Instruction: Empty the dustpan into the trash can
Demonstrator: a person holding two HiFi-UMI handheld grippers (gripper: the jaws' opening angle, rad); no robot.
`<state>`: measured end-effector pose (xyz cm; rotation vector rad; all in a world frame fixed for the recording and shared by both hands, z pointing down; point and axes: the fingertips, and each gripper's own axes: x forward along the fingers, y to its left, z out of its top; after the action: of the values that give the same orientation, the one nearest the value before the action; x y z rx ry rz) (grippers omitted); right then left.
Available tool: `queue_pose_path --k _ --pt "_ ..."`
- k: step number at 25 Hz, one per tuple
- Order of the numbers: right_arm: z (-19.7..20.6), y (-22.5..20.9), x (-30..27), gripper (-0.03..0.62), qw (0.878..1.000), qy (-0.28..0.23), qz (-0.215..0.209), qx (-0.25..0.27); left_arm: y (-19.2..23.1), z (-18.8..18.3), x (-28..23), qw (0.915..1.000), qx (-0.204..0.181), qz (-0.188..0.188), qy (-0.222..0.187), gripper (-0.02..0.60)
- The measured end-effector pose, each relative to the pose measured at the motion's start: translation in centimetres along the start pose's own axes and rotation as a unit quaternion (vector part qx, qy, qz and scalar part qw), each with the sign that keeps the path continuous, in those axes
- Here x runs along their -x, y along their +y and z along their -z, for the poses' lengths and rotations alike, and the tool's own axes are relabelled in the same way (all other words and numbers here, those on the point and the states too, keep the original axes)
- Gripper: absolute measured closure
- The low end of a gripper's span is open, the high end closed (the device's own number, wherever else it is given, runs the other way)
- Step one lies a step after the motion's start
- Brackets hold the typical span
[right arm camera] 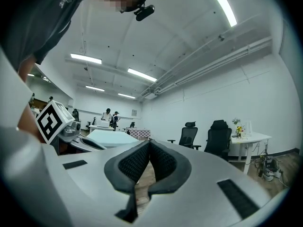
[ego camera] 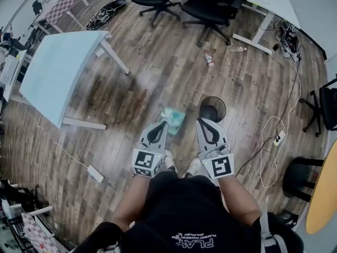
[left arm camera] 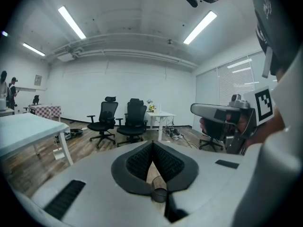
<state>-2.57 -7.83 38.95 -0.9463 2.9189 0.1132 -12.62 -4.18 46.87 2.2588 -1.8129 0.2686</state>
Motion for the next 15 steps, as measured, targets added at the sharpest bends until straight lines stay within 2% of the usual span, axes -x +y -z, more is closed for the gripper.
queue_pose_path --k 7,15 --pt "0.2 1.7 -2.9 0.571 1.0 0.012 0.003 0.004 4.0 0.9 0.1 0.9998 0.013 0.008 0.01 0.563" --pt "3.7 3.7 -5.1 0.571 0.999 0.051 -0.001 -0.001 8.4 5.2 0.6 0.9981 0.03 -0.002 0.053 0.563"
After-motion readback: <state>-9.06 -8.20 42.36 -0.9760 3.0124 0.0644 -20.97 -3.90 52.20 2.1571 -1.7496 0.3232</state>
